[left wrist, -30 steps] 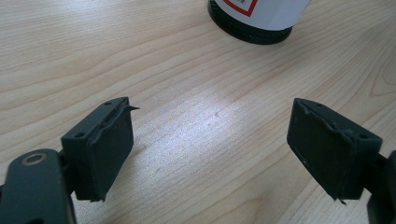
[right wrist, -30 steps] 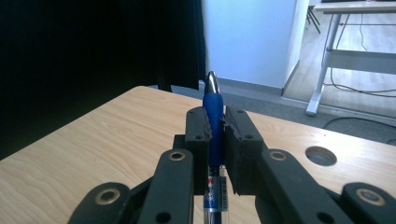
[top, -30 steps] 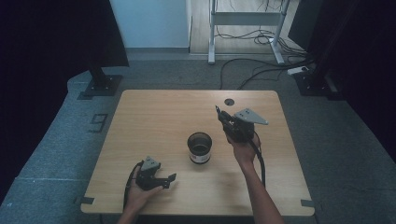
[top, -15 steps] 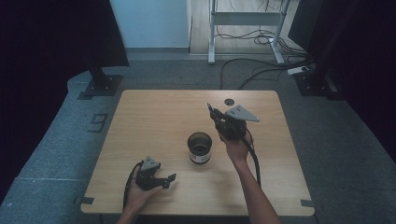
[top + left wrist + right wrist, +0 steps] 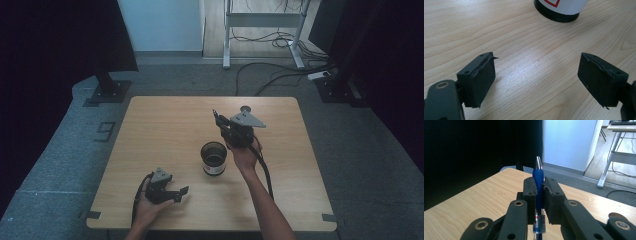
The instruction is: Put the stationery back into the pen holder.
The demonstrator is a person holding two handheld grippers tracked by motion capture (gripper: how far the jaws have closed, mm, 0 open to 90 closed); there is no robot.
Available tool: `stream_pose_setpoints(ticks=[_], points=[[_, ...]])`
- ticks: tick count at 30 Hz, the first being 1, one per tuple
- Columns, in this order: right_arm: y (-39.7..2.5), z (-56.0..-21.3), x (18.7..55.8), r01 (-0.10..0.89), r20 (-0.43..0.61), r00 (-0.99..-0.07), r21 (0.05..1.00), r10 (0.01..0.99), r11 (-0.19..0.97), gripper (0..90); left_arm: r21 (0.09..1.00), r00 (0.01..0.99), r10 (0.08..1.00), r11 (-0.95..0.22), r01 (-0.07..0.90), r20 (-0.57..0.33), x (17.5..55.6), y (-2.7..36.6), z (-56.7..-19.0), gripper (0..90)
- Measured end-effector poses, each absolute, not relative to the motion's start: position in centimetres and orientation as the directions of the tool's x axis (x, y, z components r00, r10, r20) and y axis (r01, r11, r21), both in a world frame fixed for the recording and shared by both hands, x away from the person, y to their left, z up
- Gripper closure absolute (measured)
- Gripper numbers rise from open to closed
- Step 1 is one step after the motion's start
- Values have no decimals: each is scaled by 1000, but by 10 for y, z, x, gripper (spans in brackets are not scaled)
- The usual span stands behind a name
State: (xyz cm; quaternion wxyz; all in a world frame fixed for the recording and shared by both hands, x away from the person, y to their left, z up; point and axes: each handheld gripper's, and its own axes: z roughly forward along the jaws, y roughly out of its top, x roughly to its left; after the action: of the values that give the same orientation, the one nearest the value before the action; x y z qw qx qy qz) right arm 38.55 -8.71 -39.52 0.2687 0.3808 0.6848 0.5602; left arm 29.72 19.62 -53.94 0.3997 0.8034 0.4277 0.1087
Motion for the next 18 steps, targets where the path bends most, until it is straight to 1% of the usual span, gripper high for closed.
stream_pose_setpoints(ticks=[18], points=[[-58, -403, 397, 226, 32, -581, 966, 813, 124, 780, 731, 620, 766, -324, 600, -170, 297, 196, -539, 151]])
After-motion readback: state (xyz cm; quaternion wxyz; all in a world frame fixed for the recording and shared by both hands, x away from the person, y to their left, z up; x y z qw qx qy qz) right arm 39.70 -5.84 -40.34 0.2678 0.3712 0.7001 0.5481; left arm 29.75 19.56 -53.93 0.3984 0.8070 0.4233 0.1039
